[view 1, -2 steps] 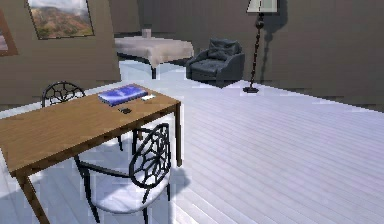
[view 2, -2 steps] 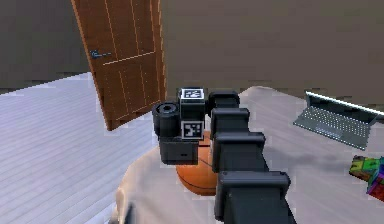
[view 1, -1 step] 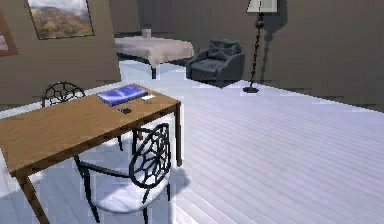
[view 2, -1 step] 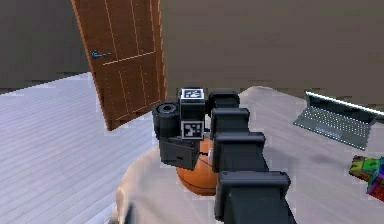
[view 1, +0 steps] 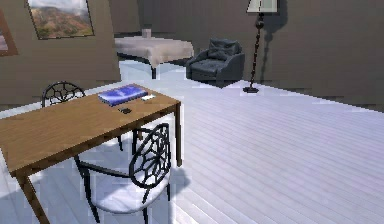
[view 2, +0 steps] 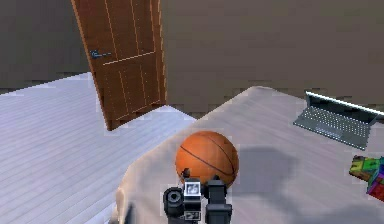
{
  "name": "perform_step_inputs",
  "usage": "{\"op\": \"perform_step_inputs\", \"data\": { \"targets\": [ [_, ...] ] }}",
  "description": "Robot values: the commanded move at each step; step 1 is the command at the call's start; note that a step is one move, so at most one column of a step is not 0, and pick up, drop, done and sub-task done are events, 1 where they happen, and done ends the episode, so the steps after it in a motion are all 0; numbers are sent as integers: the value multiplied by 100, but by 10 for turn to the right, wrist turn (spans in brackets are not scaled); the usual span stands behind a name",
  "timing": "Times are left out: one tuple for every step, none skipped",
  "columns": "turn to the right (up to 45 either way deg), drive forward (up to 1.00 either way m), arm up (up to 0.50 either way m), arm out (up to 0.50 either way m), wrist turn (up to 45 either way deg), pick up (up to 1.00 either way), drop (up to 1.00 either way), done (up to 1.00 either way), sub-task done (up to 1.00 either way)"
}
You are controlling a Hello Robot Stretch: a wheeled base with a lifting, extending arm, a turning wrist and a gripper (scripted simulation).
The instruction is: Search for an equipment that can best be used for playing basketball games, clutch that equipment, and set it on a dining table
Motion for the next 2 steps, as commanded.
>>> {"op": "perform_step_inputs", "data": {
  "targets": [
    [0,0,0,0,0,100,0,0,0],
    [0,0,10,0,0,0,0,0,0]
  ]
}}
